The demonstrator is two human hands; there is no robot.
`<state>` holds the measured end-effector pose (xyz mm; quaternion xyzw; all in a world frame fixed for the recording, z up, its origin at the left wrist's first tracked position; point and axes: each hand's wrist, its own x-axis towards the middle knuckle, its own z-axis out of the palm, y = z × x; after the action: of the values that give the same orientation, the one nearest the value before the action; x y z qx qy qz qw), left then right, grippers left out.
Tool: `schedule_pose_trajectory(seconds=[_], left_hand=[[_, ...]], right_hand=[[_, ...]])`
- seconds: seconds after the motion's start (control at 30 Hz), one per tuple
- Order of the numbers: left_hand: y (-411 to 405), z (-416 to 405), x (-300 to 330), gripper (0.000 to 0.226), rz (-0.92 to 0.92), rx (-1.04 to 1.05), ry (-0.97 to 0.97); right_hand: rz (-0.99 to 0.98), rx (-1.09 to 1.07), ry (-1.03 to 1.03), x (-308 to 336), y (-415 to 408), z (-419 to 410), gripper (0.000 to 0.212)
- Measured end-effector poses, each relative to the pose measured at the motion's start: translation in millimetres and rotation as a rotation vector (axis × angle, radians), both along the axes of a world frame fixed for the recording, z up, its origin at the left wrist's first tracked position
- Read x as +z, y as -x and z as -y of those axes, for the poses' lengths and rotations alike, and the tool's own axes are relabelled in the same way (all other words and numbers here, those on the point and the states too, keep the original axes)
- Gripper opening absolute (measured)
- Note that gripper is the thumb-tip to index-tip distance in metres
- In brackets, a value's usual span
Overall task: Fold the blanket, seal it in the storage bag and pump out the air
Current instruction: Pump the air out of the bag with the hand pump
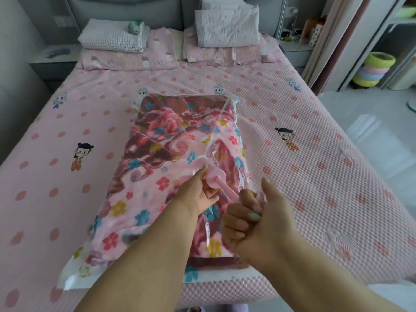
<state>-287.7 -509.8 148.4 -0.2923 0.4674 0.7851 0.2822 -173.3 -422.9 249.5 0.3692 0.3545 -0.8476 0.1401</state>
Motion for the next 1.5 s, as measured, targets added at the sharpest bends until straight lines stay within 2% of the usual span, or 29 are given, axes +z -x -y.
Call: schedule_pose_trajectory(seconds=[0.1,0.17,0.23,0.27,0.3,0.37,0.43,0.5,0.57,0.63,0.7,0.73,0.8,0.87,0.93,1.0,1.03,1.07,1.13,1.2,1.33,1.4,1.47,1.5], left_hand=[[1,-4,1,0.036,0.006,-0.017,0.023],[-3,-8,9,0.041,0.048,-0.057,-0.039],[-5,-8,10,0.042,0.070,-0.074,-0.054],[-4,-8,8,0.041,0.062,-0.072,-0.042],[-3,-7,7,0.038,0.039,-0.057,-0.012],[0,-3,4,0.029,0.003,0.005,-0.009],[3,-4,4,0.028,-0.002,0.015,-0.008],[3,-6,6,0.036,0.011,-0.024,-0.001],[1,-7,8,0.040,0.027,-0.040,-0.036],[0,-6,7,0.046,0.038,-0.049,-0.063],[0,-5,6,0.041,0.035,-0.031,-0.035],[1,-4,4,0.035,0.023,-0.002,-0.023],[2,-4,1,0.028,0.006,0.029,-0.009],[1,-8,3,0.034,0.013,-0.010,0.008],[-1,-10,8,0.038,0.043,-0.030,-0.044],[-2,-10,10,0.038,0.054,-0.041,-0.064],[-1,-9,9,0.039,0.053,-0.049,-0.039],[-1,-9,8,0.038,0.047,-0.049,-0.003],[0,-7,2,0.030,0.016,0.001,0.022],[-1,-7,0,0.026,-0.007,0.029,0.037],[-2,-7,8,0.051,0.048,-0.054,0.008],[0,-5,4,0.061,0.058,-0.057,0.006],[-2,-4,2,0.048,0.053,-0.063,0.019],[-3,-3,1,0.038,0.047,-0.040,0.022]], right_hand=[[0.019,-0.083,-0.021,-12,22,1,0.062],[0.036,-0.078,-0.072,-18,48,6,0.061],[-0.059,0.004,-0.231,-28,50,-4,0.061],[-0.117,0.017,-0.235,-28,42,-6,0.060],[-0.138,0.046,-0.180,-19,29,-5,0.061],[-0.003,0.039,0.002,-2,14,0,0.061],[0.027,-0.001,-0.051,-7,14,-3,0.062],[0.035,-0.072,-0.012,-14,39,1,0.063],[0.061,-0.059,-0.069,-20,61,6,0.063],[-0.056,0.004,-0.191,-27,55,-2,0.063],[-0.084,0.022,-0.054,-16,34,0,0.062],[-0.008,0.011,0.039,-8,26,1,0.062],[0.032,-0.010,-0.016,-9,17,-2,0.061],[0.051,-0.088,0.017,-17,36,-1,0.061],[0.085,-0.091,-0.039,-25,61,7,0.061],[-0.010,0.006,-0.192,-31,62,-3,0.060],[-0.071,0.020,-0.196,-32,56,-5,0.060],[-0.098,0.030,-0.132,-26,43,-4,0.060],[0.000,0.026,0.023,-12,24,1,0.061],[0.015,0.004,-0.019,-17,18,0,0.061],[0.041,-0.015,-0.064,-33,65,11,0.065],[-0.075,0.055,-0.176,-42,64,1,0.066],[-0.144,0.072,-0.104,-37,40,-1,0.063],[-0.075,0.066,-0.014,-29,29,-1,0.063]])
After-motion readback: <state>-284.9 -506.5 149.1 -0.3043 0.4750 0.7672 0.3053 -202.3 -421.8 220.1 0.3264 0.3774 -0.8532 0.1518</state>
